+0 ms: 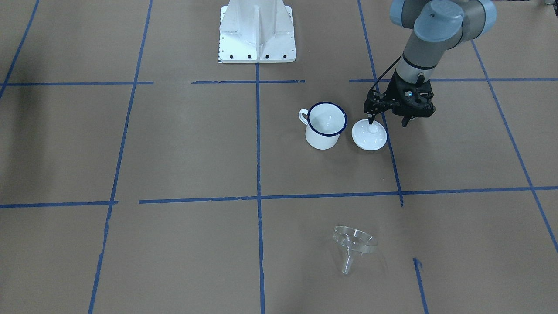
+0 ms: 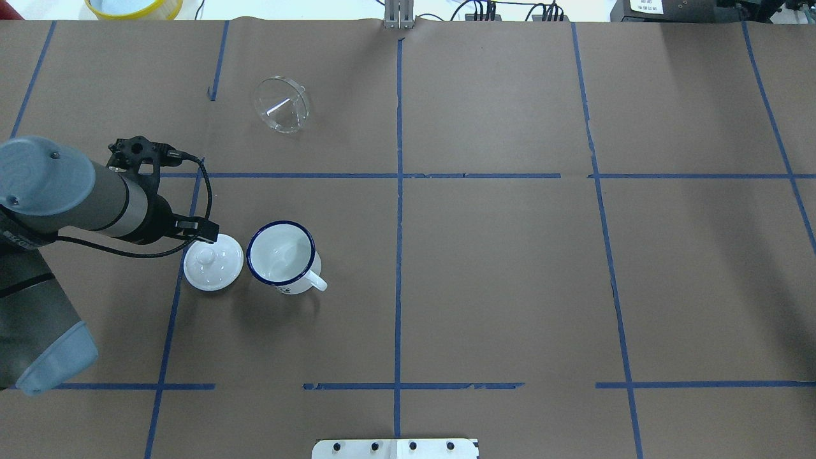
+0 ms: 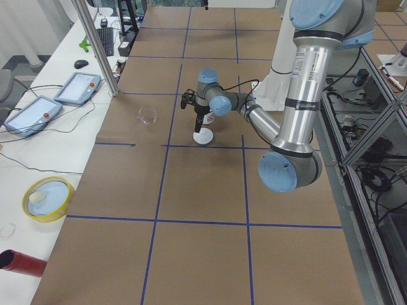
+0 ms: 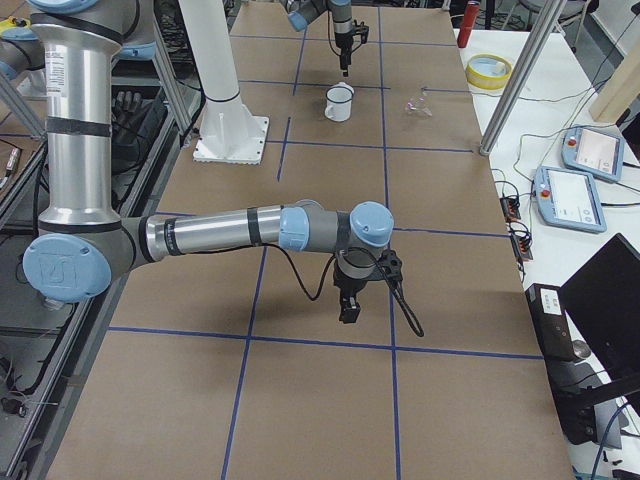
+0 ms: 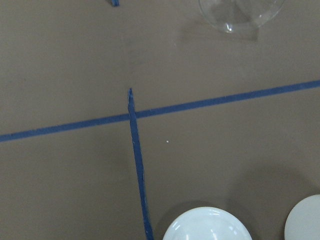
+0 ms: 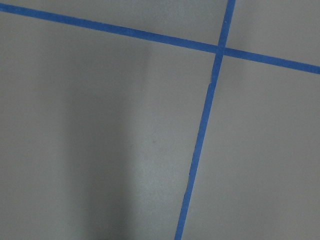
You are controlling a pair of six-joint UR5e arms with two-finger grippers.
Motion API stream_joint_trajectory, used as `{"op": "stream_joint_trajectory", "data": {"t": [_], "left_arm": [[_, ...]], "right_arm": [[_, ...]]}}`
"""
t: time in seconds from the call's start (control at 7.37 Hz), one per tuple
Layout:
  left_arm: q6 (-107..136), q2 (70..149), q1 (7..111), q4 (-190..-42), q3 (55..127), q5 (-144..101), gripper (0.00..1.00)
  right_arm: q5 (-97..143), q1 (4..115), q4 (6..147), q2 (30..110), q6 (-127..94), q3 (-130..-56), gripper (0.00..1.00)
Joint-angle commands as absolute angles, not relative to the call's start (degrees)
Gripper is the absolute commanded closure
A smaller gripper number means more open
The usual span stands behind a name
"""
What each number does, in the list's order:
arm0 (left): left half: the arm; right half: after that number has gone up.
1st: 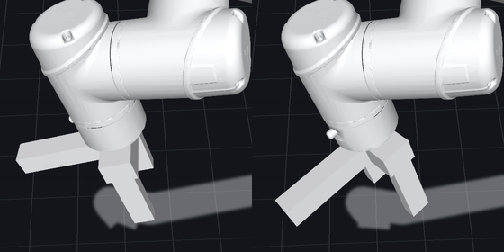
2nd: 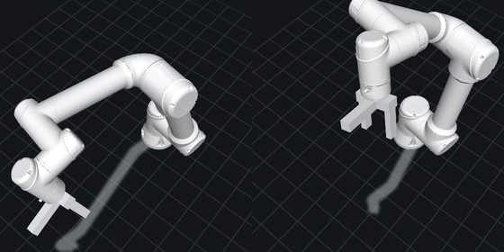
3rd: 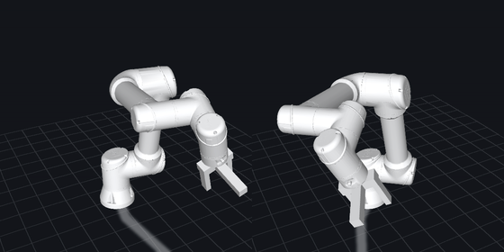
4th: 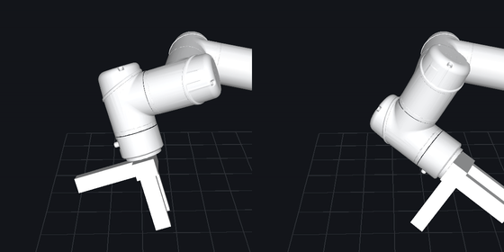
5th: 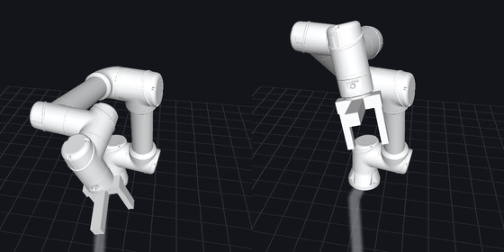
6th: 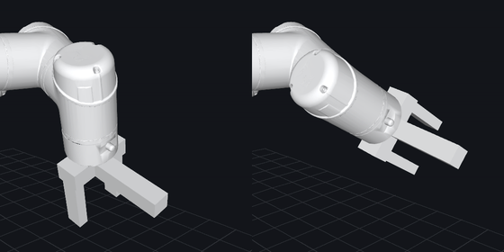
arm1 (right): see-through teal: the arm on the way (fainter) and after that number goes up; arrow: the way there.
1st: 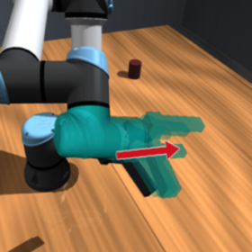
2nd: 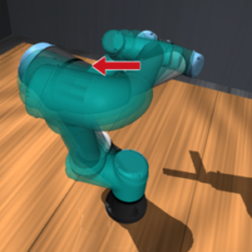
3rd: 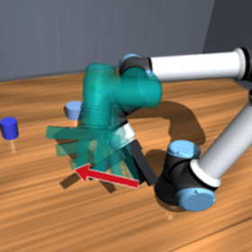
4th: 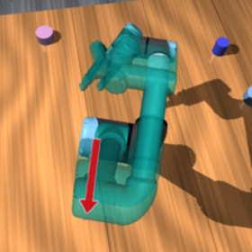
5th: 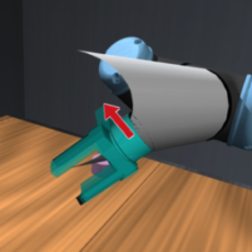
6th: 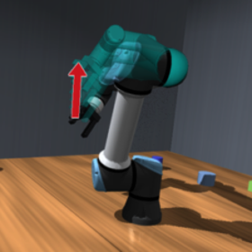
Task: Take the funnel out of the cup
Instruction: 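Move the left gripper to the white plastic funnel and grasp its spout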
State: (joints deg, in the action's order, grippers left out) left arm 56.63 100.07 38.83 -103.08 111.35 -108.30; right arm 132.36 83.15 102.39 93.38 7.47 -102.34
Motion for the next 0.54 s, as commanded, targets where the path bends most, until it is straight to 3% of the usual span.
{"op": "stream_joint_trajectory", "data": {"t": [0.0, 0.41], "left_arm": [[59.24, 100.11, 37.62, -108.01, 107.67, -107.49, 0.24], [59.41, 100.02, 36.57, -108.02, 107.40, -107.58, 0.24]], "right_arm": [[132.36, 83.14, 102.39, 93.43, 7.47, -102.30, 0.00], [132.36, 83.14, 102.39, 93.43, 7.47, -102.39, 0.00]]}}
